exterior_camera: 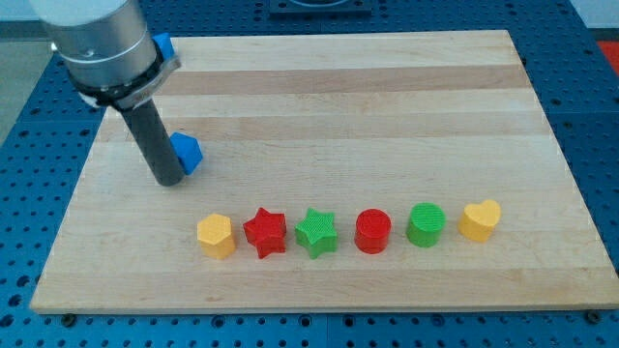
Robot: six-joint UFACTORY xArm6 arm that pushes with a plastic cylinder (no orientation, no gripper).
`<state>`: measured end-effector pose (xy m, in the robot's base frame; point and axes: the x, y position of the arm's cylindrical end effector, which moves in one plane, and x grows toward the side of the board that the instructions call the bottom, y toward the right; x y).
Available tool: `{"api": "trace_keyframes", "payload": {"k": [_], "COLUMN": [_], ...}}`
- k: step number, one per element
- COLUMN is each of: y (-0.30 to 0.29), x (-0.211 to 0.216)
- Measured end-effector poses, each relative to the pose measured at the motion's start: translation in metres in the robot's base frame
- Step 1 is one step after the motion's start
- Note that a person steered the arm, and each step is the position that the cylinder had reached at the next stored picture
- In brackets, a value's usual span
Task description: Move the green circle along with green star towards the center
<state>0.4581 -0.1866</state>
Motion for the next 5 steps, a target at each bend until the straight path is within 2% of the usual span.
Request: {"api": "trace_keyframes", "payload": {"k": [5], "y": [0.024], "x": [-0.089]}}
